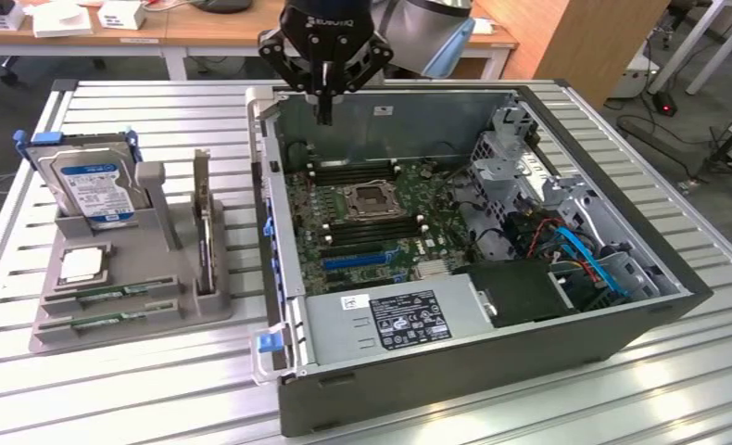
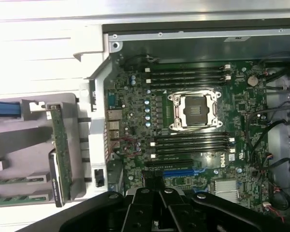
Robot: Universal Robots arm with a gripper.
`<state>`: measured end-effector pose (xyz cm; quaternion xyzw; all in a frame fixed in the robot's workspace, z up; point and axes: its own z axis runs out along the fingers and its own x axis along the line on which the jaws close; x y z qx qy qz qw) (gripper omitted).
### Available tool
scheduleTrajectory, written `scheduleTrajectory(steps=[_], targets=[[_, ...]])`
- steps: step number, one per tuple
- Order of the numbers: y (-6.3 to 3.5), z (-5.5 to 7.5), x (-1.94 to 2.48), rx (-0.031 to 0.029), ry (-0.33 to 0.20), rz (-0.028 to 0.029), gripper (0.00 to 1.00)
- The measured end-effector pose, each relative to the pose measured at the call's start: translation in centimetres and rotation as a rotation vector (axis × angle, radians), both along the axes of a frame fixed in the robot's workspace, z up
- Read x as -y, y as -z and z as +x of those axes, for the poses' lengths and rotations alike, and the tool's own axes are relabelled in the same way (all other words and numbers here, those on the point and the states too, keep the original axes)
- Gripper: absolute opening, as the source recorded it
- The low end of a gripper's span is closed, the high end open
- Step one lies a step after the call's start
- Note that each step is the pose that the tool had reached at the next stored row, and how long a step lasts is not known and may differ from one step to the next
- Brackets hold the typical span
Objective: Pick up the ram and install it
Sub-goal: 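Reach for the ram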
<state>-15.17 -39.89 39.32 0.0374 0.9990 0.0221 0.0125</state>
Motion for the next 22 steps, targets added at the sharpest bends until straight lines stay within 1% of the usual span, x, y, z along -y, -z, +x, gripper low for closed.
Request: scheduleTrajectory(steps=[22], targets=[[0.00,-6.0,0.00,0.0001,0.000,0.0001,0.09]])
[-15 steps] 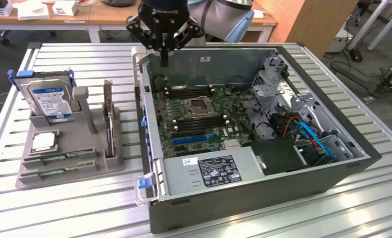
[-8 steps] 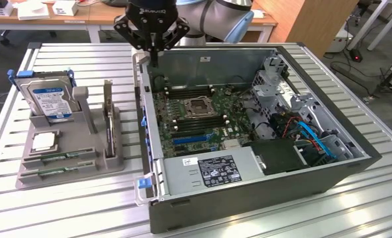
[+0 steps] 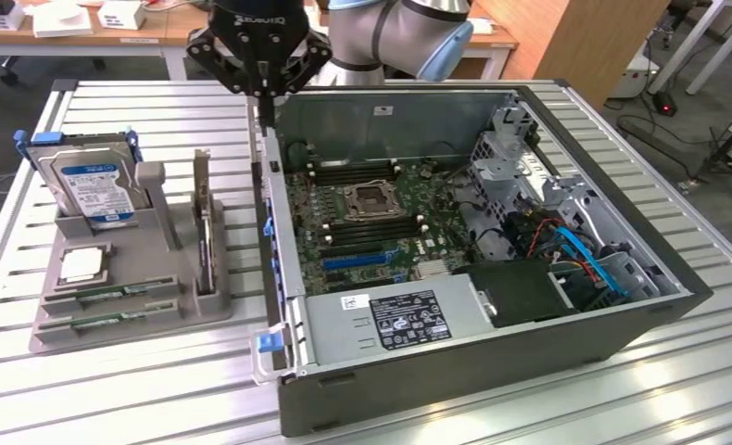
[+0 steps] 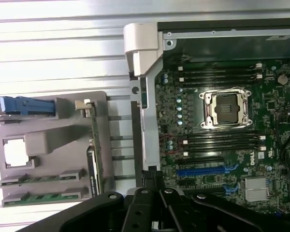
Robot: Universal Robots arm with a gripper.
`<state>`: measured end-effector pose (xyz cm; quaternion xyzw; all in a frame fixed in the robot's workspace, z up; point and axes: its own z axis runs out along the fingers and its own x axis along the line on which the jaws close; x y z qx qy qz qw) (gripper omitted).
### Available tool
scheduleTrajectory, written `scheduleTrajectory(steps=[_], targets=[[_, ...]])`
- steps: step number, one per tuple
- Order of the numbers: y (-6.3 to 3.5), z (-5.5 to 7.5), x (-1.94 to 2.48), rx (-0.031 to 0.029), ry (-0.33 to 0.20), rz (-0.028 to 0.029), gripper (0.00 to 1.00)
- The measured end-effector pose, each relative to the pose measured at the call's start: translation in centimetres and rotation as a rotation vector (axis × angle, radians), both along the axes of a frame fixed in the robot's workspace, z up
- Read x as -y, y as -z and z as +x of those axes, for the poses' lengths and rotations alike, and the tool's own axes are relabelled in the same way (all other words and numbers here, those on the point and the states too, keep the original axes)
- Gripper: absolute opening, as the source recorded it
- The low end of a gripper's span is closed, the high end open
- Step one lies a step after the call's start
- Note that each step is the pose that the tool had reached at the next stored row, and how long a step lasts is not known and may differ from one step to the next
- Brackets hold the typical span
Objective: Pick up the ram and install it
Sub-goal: 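Reach for the ram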
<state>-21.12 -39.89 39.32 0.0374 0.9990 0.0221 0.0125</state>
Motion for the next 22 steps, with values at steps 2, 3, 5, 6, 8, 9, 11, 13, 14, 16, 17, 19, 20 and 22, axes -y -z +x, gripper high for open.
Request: scheduleTrajectory(steps=[2,3,5,6,8,9,11,13,14,16,17,19,20,22], targets=[[0.00,-0.6,0.00,0.0000,0.000,0.0000,0.09],[0.00,-0.9,0.00,0.0000,0.000,0.0000,0.09],[0.00,-1.3,0.00,-0.0001,0.000,-0.0001,0.09],[0.00,-1.6,0.00,-0.0001,0.000,0.0000,0.09],[0.00,-1.9,0.00,-0.0001,0.000,0.0000,0.09],[0.00,-2.1,0.00,-0.0001,0.000,-0.0001,0.09],[0.01,-2.5,0.00,0.0000,0.000,0.0000,0.09],[0.01,-2.9,0.00,0.0000,0.000,0.0000,0.09],[0.00,-3.1,0.00,-0.0001,0.000,0.0000,0.09],[0.01,-3.5,0.00,0.0000,0.000,0.0000,0.09],[0.01,-3.7,0.00,-0.0001,0.000,-0.0001,0.09],[0.01,-4.1,0.00,0.0000,0.000,0.0000,0.09],[0.01,-4.3,0.00,-0.0001,0.000,0.0000,0.09],[0.02,-4.8,0.00,-0.0001,0.000,-0.0001,0.09]])
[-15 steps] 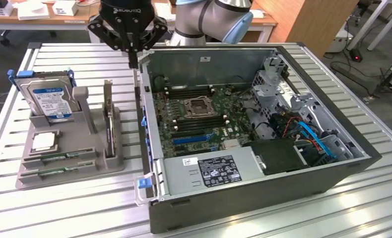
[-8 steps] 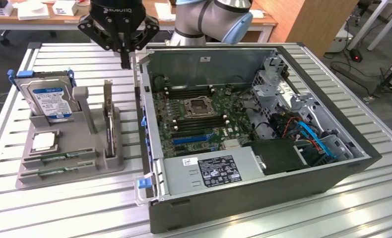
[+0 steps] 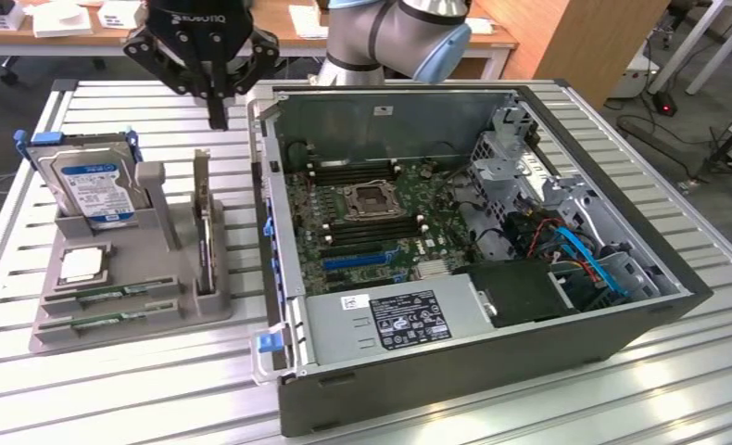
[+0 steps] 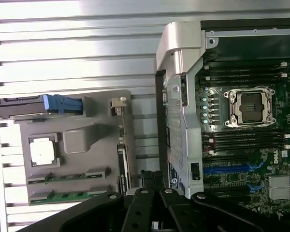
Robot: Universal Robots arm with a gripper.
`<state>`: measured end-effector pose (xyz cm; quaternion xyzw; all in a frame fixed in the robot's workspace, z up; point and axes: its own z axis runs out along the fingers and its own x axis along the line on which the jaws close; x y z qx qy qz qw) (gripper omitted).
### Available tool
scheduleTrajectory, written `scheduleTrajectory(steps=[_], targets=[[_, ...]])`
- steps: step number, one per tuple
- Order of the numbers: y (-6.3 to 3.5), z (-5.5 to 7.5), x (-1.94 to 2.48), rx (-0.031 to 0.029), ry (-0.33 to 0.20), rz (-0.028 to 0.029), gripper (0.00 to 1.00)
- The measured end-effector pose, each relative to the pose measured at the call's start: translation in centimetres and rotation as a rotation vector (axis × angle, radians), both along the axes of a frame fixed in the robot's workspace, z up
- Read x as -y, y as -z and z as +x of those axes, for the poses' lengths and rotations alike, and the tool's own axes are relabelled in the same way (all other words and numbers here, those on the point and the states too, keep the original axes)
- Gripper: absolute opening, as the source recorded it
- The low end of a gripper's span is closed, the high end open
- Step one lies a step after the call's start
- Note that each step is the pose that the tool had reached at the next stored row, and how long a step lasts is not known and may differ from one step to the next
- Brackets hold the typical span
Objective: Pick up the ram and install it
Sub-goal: 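Reach for the ram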
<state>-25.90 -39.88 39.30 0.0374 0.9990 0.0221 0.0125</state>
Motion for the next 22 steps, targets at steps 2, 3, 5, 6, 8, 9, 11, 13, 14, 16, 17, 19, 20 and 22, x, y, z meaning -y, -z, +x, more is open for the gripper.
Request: scheduleTrajectory(steps=[2,3,5,6,8,9,11,13,14,16,17,19,20,22], targets=[[0.01,-0.5,0.00,0.0001,0.000,0.0000,0.09],[0.01,-0.8,0.00,0.0001,0.000,0.0001,0.09],[0.02,-1.2,0.00,0.0001,0.000,0.0001,0.09],[0.02,-1.3,0.00,0.0001,0.000,0.0000,0.09],[0.03,-1.6,0.00,0.0001,0.000,0.0000,0.09],[0.03,-1.8,0.00,0.0001,0.000,0.0000,0.09],[0.04,-2.3,0.00,0.0001,0.000,0.0000,0.09],[0.05,-2.8,0.00,0.0001,0.000,0.0000,0.09],[0.05,-3.0,0.00,0.0001,0.000,0.0000,0.09],[0.06,-3.5,0.00,0.0001,0.000,0.0001,0.09],[0.06,-3.8,0.00,0.0000,0.000,0.0000,0.09],[0.07,-4.3,0.00,0.0001,0.000,0.0000,0.09],[0.07,-4.6,0.00,0.0000,0.000,0.0000,0.09],[0.08,-5.2,0.00,0.0001,0.000,0.0001,0.09]])
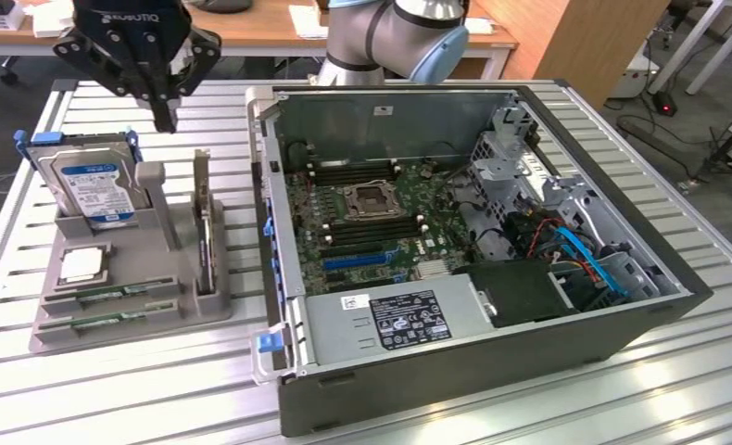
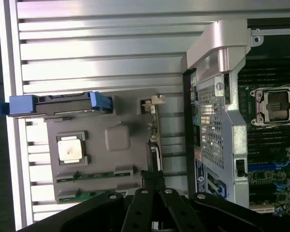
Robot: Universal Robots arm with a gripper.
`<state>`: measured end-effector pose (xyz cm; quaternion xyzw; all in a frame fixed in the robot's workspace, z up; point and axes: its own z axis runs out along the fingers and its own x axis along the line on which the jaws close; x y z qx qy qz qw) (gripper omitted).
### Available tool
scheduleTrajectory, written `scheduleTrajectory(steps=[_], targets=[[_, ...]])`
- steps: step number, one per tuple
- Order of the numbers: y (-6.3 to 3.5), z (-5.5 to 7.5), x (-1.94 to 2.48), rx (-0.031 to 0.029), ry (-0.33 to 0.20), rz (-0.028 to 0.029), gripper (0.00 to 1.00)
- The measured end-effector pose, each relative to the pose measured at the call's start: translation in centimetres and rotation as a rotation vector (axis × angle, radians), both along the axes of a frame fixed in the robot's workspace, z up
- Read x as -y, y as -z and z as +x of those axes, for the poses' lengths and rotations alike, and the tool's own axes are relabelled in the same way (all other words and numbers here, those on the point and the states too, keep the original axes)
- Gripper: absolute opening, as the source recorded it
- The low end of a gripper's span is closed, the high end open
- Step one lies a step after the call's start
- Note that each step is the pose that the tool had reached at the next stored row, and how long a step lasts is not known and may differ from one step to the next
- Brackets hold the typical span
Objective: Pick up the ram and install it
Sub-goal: 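Reach for the ram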
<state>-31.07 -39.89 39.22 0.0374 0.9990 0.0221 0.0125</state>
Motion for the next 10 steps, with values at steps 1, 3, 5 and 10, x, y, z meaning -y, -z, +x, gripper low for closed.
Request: scheduleTrajectory(steps=[1,3,5,10], targets=[[0.00,-0.3,0.00,0.0000,0.000,0.0000,0.09],[0.01,-0.8,0.00,-0.0001,0.000,-0.0001,0.09],[0.02,-1.4,0.00,-0.0001,0.000,-0.0001,0.09],[0.03,-2.8,0.00,0.0000,0.000,-0.0001,0.09]])
